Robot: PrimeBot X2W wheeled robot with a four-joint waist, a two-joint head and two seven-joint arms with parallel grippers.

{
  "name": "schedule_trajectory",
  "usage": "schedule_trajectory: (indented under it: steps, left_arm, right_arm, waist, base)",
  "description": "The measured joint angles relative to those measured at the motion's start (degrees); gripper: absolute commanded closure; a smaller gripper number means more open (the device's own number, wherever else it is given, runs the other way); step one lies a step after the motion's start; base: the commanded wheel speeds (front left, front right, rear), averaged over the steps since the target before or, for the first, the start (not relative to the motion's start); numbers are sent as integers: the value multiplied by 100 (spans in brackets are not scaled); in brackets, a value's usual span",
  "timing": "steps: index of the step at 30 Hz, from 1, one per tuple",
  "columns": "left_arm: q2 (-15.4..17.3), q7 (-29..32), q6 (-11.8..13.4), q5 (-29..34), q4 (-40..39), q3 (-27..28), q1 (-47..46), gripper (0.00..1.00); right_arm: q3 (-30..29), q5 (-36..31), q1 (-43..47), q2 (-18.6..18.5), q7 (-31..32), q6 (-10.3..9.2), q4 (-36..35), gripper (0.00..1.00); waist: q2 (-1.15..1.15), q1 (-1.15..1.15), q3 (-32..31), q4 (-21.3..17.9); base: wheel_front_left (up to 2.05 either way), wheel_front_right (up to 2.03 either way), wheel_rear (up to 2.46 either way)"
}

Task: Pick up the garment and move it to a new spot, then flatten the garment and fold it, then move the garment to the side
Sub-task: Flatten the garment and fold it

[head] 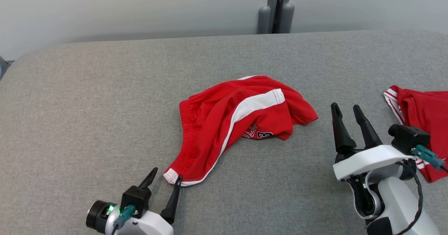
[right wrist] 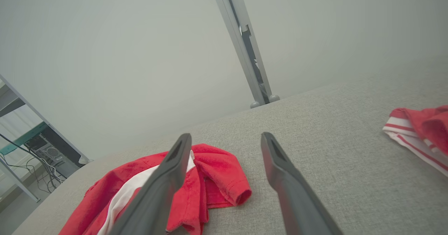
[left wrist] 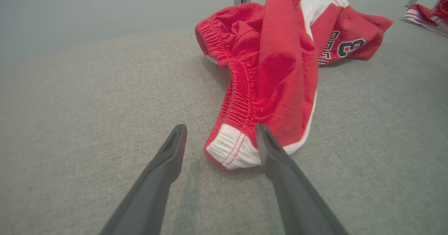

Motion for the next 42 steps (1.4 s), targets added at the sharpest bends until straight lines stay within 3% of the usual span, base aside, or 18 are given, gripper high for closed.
schedule_trajectory:
  steps: [12,15,16,31,42]
  left_arm:
    - [-30,34,21,189,690,-254,-473,0]
    - [-44,34,21,153,784,-258,-547,90]
    - [-42,33,20,146,803,-258,-564,100]
    - [-127,7,-122,-381,-249,-52,-437,100]
    - [-258,1,-299,-882,-802,-130,-380,100]
  right_arm:
    - [-120,-97,76,126,157,0,-219,0]
    - [-181,-136,91,131,176,0,-223,0]
    - [-194,-145,104,132,187,0,-223,0]
    - [-37,-71,109,158,432,1,-86,0]
    - [199,266,-744,-12,1162,0,673,0]
  waist:
    - [0,0,155,-82]
    - [0,0,175,-98]
    - [0,0,175,-96]
    - [0,0,104,218]
    - [0,0,199,586]
  base:
    - [0,0,0]
    - [0,0,0]
    - [0,0,0]
    - [0,0,0]
    - [0,0,0]
